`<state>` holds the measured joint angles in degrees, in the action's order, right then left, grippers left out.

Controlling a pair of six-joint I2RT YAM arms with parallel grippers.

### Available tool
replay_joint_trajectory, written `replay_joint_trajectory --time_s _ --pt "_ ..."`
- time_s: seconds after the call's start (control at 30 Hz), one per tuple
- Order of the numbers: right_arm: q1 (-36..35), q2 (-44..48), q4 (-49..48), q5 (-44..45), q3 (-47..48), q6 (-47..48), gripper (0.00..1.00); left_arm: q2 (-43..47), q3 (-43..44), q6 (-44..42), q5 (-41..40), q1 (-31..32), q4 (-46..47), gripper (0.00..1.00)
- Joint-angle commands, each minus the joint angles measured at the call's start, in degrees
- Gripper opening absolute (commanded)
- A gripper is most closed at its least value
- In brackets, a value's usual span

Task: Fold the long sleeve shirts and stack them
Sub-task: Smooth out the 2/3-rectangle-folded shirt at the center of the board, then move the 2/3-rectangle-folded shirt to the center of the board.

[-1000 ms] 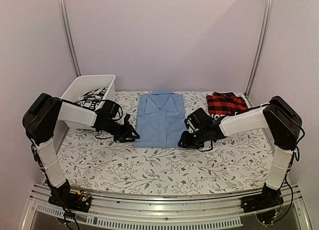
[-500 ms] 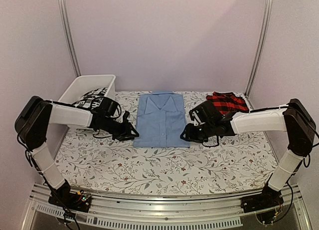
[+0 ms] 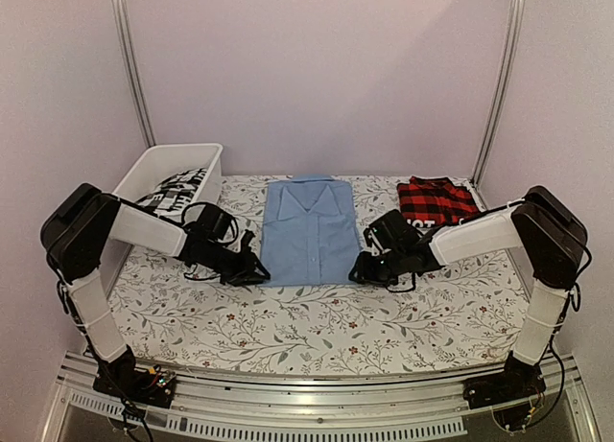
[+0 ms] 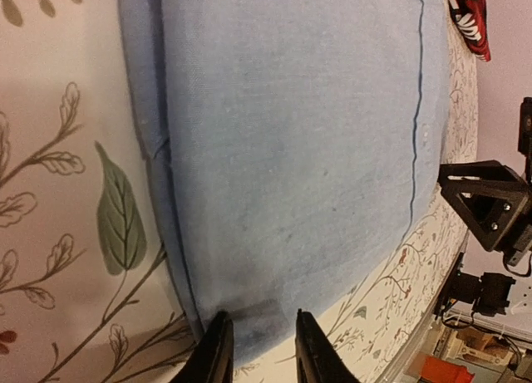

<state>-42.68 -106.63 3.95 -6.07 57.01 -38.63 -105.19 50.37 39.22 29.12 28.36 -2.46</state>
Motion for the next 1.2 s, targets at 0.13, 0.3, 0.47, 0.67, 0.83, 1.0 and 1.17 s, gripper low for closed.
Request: replay_joint_trajectory --time_s 0.13,0.3,0.47,0.67,0.83,1.0,1.17 --pt "0.0 6.6 0.0 0.6 -7.6 -2.8 0.35 4.5 -6.2 -0.3 -1.5 0.8 -3.2 0.27" --pt "0.1 9.4 0.6 1.9 -8.3 -3.0 0.35 8.5 -6.9 -0.4 -4.2 0.5 -6.4 0.27" --pt "0.2 7.9 0.4 1.5 -7.4 -2.8 0.36 9.4 -7.2 -0.3 -5.1 0.4 -7.4 0.28" --pt "0.2 5.9 -0.8 0.9 -6.2 -2.8 0.35 9.3 -7.2 0.0 -4.3 0.4 -6.5 0.29" --pt "0.2 3.7 -1.4 0.5 -5.4 -2.6 0.32 8.1 -6.8 0.5 -3.0 0.6 -5.4 0.29" --pt "0.3 2.1 -2.1 1.1 -5.0 -2.5 0.29 8.1 -6.5 0.4 -3.0 0.6 -5.7 0.29" --pt "0.2 0.8 -2.2 0.9 -4.6 -2.3 0.24 8.0 -6.4 0.3 -2.5 0.6 -5.7 0.29"
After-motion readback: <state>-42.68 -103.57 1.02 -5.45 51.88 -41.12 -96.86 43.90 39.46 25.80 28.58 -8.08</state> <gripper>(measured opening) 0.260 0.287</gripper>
